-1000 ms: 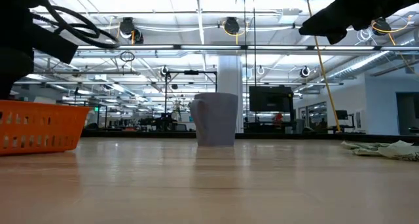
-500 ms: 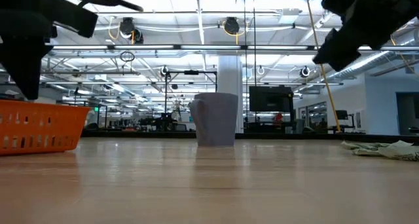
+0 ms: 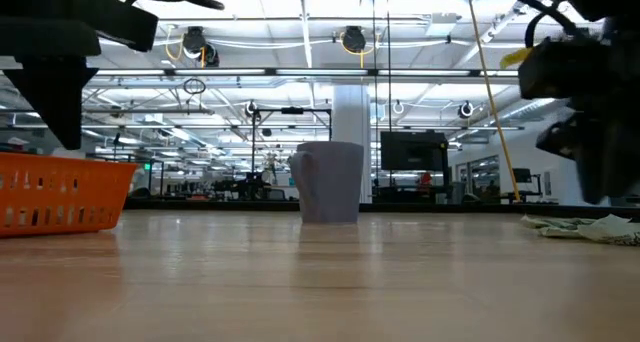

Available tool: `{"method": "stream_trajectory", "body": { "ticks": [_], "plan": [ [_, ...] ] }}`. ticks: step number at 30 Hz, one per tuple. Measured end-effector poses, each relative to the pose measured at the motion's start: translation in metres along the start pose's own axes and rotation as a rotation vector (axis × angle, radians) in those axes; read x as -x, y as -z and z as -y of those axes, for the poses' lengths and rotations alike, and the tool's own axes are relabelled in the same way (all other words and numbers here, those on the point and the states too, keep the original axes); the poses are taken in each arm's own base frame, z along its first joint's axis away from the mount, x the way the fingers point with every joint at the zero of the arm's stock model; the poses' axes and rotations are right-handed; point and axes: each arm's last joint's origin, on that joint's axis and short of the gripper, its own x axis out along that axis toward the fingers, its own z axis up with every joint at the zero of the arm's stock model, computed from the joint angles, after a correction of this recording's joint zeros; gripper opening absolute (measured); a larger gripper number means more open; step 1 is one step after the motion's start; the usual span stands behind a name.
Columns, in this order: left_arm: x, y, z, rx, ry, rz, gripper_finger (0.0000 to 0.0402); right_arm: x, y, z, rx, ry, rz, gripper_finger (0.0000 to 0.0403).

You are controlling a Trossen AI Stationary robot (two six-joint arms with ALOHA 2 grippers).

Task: Pick and place Stevia / Truvia into bins
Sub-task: Put the green stevia packet into the orange basket

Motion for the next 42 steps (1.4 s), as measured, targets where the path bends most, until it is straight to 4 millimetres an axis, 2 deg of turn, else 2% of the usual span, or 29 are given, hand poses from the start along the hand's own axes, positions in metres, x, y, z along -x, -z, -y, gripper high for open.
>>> {"method": "stream_trajectory", "body": {
  "ticks": [6,14,26,29,32,35,39,42],
  "plan": [
    [0.000,-0.001,-0.001,0.004,-0.014,0.037,0.0021,-0.001,0.004,-0.016,0.029,-0.066,0.027,0.0104],
    [0.000,-0.002,-0.001,0.000,-0.024,0.068,0.0021,-0.010,0.014,-0.028,0.074,-0.057,-0.006,0.0104],
    [0.000,-0.002,-0.001,0.009,-0.024,0.072,0.0021,-0.024,0.017,-0.028,0.079,0.001,-0.037,0.0103],
    [0.000,-0.002,-0.001,0.011,-0.025,0.078,0.0021,-0.027,0.018,-0.027,0.079,0.007,-0.046,0.0085],
    [0.000,-0.003,-0.001,0.015,-0.031,0.094,0.0021,-0.028,0.017,-0.028,0.075,0.000,-0.038,0.0048],
    [0.000,-0.003,-0.001,0.027,-0.038,0.119,0.0021,-0.027,0.010,-0.035,0.050,-0.067,0.039,0.0009],
    [0.001,-0.005,-0.001,0.070,-0.058,0.209,0.0021,-0.023,-0.007,-0.049,0.082,-0.217,0.218,0.0010],
    [0.002,-0.009,0.002,0.091,-0.047,0.311,0.0021,-0.017,-0.020,-0.056,0.182,-0.264,0.388,0.0004]
  ]
}}
